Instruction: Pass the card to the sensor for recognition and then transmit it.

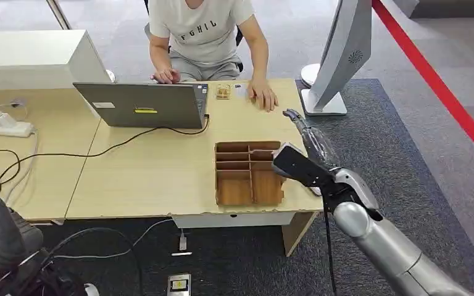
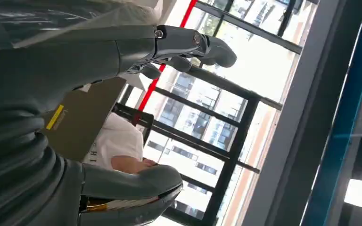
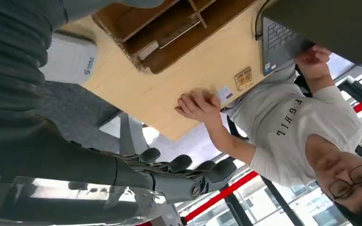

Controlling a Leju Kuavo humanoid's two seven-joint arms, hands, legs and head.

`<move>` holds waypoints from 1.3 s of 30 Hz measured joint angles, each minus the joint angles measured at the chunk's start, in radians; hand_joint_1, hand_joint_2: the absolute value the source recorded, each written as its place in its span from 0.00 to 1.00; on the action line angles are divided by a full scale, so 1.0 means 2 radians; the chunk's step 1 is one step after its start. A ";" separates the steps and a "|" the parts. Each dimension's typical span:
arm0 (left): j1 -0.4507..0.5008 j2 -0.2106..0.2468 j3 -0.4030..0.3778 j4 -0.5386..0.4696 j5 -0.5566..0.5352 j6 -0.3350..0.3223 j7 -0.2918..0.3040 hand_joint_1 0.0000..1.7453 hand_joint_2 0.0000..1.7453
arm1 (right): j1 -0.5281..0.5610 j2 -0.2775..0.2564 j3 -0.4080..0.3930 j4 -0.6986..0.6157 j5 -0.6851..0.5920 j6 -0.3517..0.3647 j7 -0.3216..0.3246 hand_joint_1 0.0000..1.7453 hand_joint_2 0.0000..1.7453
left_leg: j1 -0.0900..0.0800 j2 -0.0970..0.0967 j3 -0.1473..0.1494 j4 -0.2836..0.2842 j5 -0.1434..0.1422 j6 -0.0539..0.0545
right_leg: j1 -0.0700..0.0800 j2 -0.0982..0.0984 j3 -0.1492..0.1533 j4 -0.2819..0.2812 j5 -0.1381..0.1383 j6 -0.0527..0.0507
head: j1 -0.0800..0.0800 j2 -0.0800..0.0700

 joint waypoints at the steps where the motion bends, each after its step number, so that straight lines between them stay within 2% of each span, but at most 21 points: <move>1: 0.000 0.001 -0.001 0.000 0.000 0.002 0.000 0.00 1.00 | 0.002 0.000 0.001 -0.005 0.004 -0.001 0.001 0.00 1.00 | 0.000 0.000 0.000 0.000 0.000 0.000 | 0.000 0.000 0.000 0.000 0.000 0.000 | 0.000 0.000; 7: -0.001 0.004 -0.002 -0.002 0.000 0.006 0.000 0.00 1.00 | 0.006 0.006 0.012 -0.017 0.036 -0.023 -0.001 0.00 1.00 | 0.000 0.000 0.000 0.000 0.000 0.000 | 0.000 0.000 0.000 0.000 0.000 0.000 | 0.000 0.000; 14: -0.006 0.005 -0.006 -0.002 -0.001 0.006 0.000 0.00 1.00 | 0.003 0.025 0.022 0.004 0.063 -0.032 -0.015 0.00 1.00 | 0.000 0.000 0.000 0.000 0.000 0.000 | 0.000 0.000 0.000 0.000 0.000 0.000 | 0.000 0.000; 30: -0.015 0.006 -0.023 -0.002 0.002 0.005 0.000 0.00 1.00 | -0.045 0.096 0.041 0.184 0.101 -0.065 -0.046 0.00 1.00 | 0.000 0.000 0.000 0.000 0.000 0.000 | 0.000 0.000 0.000 0.000 0.000 0.000 | 0.000 0.000; 39: -0.016 0.007 -0.025 -0.002 0.003 0.002 0.000 0.00 1.00 | -0.064 0.120 0.047 0.267 0.119 -0.079 -0.048 0.00 1.00 | 0.000 0.000 0.000 0.000 0.000 0.000 | 0.000 0.000 0.000 0.000 0.000 0.000 | 0.000 0.000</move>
